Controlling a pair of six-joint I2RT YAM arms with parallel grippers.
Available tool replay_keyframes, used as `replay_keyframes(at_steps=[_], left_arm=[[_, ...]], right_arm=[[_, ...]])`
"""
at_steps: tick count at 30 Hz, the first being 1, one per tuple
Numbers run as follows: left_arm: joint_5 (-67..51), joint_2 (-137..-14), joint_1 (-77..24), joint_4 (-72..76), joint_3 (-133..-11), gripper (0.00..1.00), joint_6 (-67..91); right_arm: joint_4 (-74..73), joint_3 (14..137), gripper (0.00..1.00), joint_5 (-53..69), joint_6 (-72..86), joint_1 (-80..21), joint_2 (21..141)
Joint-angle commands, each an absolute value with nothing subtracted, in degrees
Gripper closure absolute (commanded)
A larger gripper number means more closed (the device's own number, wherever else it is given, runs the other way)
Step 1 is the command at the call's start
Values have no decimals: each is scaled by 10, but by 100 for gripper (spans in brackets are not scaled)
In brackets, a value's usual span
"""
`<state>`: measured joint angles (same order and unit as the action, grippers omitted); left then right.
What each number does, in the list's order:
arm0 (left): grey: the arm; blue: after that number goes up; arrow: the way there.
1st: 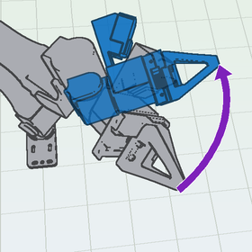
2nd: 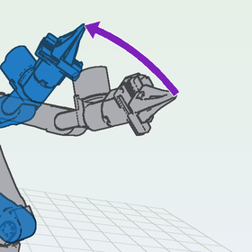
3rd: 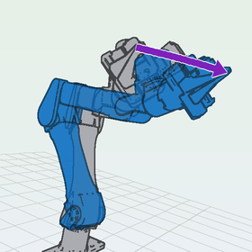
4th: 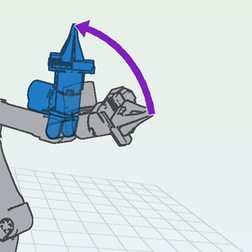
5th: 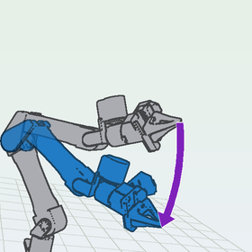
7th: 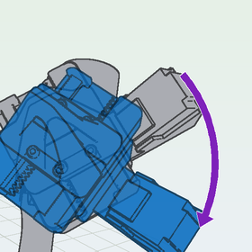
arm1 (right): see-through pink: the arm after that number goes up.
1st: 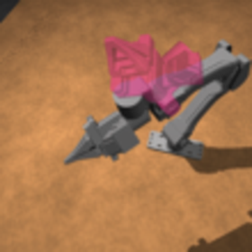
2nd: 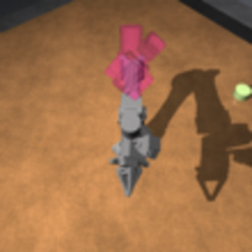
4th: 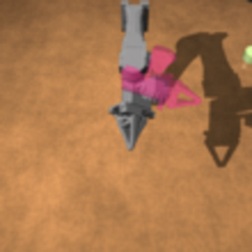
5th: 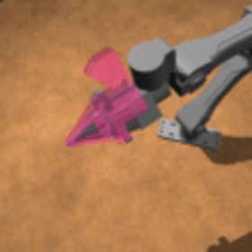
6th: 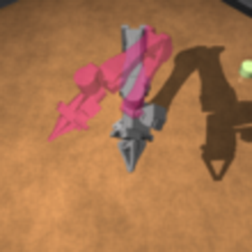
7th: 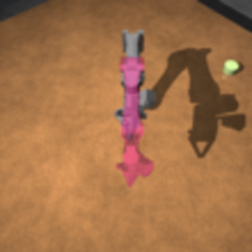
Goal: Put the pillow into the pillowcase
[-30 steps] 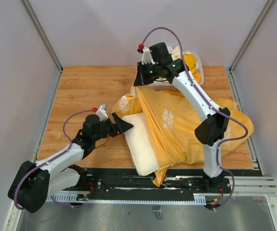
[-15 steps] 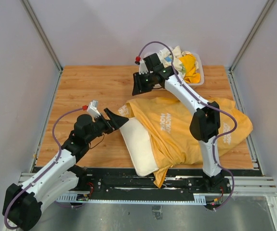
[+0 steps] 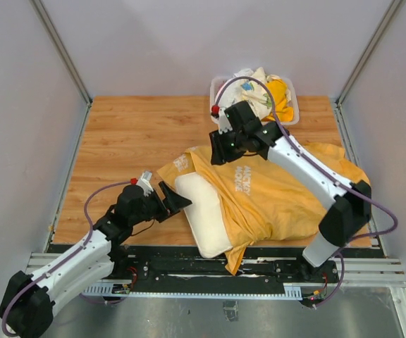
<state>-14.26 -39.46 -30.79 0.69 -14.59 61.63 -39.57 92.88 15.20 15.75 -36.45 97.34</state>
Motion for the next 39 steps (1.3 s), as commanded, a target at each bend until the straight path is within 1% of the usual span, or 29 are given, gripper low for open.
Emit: replay_keyframes(at_steps=[1, 5, 12, 15, 18, 22, 26, 27, 29, 31, 33, 34, 37, 39], left_arm=[[-160, -405, -348, 46, -115, 11, 642], [-160, -444, -383, 92, -103, 11, 653], [-142, -528, -460, 151, -116, 10, 663], [-131, -535, -473, 161, -115, 10, 665], [-121, -529, -474, 168, -107, 12, 666], [-116, -532, -477, 188, -99, 14, 674], [-109, -537, -484, 214, -89, 16, 685], [-108, -539, -485, 219, -87, 18, 686], [-106, -544, -486, 224, -89, 21, 688], [-106, -547, -488, 229, -92, 24, 688], [-104, -548, -489, 227, -95, 31, 686], [-105, -548, -489, 227, -97, 36, 686], [-105, -546, -489, 236, -98, 56, 691], [-107, -544, -489, 255, -100, 68, 698]], right_arm=[[-435, 829, 63, 89, 137, -450, 883], [-449, 727, 67, 72, 162, -500, 822], [-443, 626, 68, 58, 211, -550, 760], [-437, 600, 65, 46, 225, -575, 753], [-434, 592, 58, 39, 237, -592, 749], [-430, 583, 54, 34, 250, -609, 746], [-423, 572, 53, 21, 253, -620, 752], [-420, 566, 56, 17, 253, -620, 757], [-416, 562, 66, 14, 249, -620, 773], [-416, 563, 83, 8, 249, -621, 789], [-429, 574, 96, -7, 251, -621, 792], [-435, 582, 99, -12, 250, -622, 789], [-457, 620, 99, -19, 249, -625, 779], [-486, 657, 99, -28, 244, -630, 781]])
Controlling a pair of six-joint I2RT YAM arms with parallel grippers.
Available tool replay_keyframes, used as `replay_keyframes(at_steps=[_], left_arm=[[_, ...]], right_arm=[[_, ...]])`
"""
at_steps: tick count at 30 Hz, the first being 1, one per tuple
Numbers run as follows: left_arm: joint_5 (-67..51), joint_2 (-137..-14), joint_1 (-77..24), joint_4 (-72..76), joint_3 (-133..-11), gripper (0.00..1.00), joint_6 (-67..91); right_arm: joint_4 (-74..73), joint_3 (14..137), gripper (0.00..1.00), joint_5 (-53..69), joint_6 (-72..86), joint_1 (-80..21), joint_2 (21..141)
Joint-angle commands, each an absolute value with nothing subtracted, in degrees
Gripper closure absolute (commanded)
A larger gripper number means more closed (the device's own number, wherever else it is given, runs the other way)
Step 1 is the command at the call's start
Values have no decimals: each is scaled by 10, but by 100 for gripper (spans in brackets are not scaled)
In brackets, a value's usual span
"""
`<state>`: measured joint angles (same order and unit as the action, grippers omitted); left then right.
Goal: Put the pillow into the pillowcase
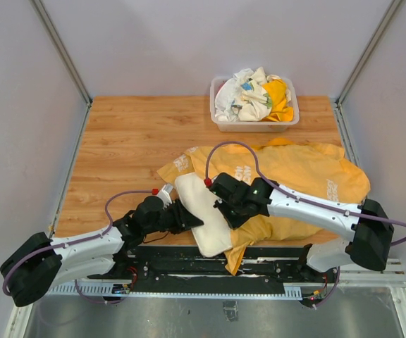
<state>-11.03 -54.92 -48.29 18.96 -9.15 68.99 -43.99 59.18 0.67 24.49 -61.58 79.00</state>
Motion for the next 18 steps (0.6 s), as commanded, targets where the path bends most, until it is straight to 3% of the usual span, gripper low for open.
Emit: replay_keyframes(at_steps=[1, 6, 18], left_arm=[[-109, -543, -489, 263, -101, 73, 702], [-106, -538, -489, 271, -141, 98, 704], [-26, -572, -486, 278, -271, 100, 666]], right_arm=[[-501, 679, 99, -32, 241, -633, 784], [-555, 795, 99, -43, 224, -651, 809], [-617, 1009, 99, -39, 179, -663, 894]])
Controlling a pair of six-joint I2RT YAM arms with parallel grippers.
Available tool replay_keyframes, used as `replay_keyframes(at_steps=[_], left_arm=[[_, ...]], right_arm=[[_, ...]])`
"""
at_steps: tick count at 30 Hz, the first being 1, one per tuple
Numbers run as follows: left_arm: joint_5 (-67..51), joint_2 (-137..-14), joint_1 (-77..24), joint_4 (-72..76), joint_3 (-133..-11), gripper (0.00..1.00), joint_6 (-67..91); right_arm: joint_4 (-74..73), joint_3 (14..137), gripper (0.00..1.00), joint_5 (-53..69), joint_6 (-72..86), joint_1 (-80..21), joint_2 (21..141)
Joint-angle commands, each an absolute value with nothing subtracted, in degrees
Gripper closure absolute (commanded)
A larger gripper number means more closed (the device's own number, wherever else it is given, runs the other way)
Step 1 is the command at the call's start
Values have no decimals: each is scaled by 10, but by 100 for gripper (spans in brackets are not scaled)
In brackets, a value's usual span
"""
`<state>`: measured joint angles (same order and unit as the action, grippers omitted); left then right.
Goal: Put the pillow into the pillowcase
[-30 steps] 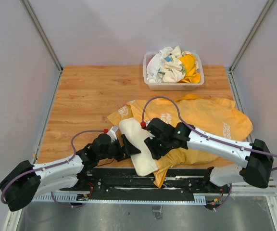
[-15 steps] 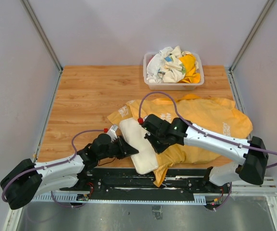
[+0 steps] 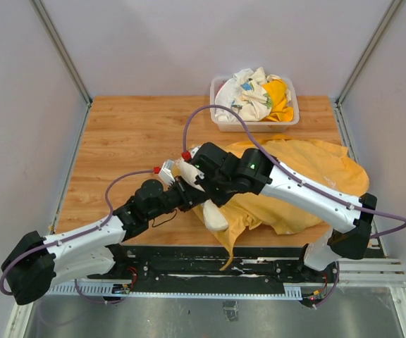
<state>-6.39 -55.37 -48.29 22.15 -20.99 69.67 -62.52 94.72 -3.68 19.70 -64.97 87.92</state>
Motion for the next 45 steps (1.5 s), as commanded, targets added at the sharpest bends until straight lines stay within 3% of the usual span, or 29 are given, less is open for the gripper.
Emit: replay_keyframes(at_steps=[1, 15, 22, 33, 39, 43, 45], left_arm=[[-26, -586, -484, 278, -281, 100, 662], [-152, -896, -468, 596, -322, 100, 726], [-168, -971, -468, 677, -357, 98, 739], [-199, -895, -434, 618, -282, 50, 735], [-154, -784, -432, 458, -242, 45, 693], [-55, -693, -425, 285, -240, 32, 666], [-42, -674, -412, 254, -228, 31, 671]], right_arm=[[-619, 1016, 99, -42, 176, -663, 896], [-622, 1075, 99, -46, 152, -662, 931], [-621, 1078, 99, -46, 153, -662, 934], [-566, 954, 99, -58, 168, -626, 857], [-536, 878, 99, -39, 180, -600, 820], [-524, 859, 99, -30, 183, -595, 808], [-523, 855, 99, -29, 183, -593, 806]])
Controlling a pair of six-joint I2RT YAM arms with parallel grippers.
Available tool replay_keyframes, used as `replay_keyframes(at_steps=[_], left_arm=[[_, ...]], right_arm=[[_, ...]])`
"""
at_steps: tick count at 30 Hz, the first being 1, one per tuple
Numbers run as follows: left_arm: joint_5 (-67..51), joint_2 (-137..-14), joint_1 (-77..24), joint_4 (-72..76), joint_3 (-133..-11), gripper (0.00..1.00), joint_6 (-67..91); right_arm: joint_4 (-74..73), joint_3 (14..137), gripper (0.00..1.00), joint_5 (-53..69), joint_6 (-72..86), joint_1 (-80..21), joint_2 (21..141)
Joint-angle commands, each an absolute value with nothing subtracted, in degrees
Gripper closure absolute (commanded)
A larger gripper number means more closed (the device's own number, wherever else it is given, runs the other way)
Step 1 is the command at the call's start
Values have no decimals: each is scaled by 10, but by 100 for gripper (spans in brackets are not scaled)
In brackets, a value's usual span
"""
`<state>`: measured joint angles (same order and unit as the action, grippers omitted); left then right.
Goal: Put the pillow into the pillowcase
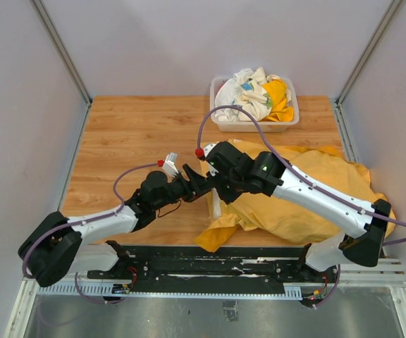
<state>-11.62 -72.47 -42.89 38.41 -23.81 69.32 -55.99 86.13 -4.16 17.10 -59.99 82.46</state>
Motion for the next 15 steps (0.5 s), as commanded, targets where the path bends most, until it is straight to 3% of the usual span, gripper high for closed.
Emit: replay_keyframes(at_steps=[1, 9, 15], left_arm=[[-43, -671, -407, 240, -223, 30, 676], [-93, -677, -396, 155, -199, 30, 694], [-151, -702, -392, 211, -152, 30, 746]], right_arm=[[-521, 854, 99, -28, 182, -592, 805], [-511, 848, 99, -29, 168, -570, 802], [-516, 858, 99, -32, 146, -542, 793]])
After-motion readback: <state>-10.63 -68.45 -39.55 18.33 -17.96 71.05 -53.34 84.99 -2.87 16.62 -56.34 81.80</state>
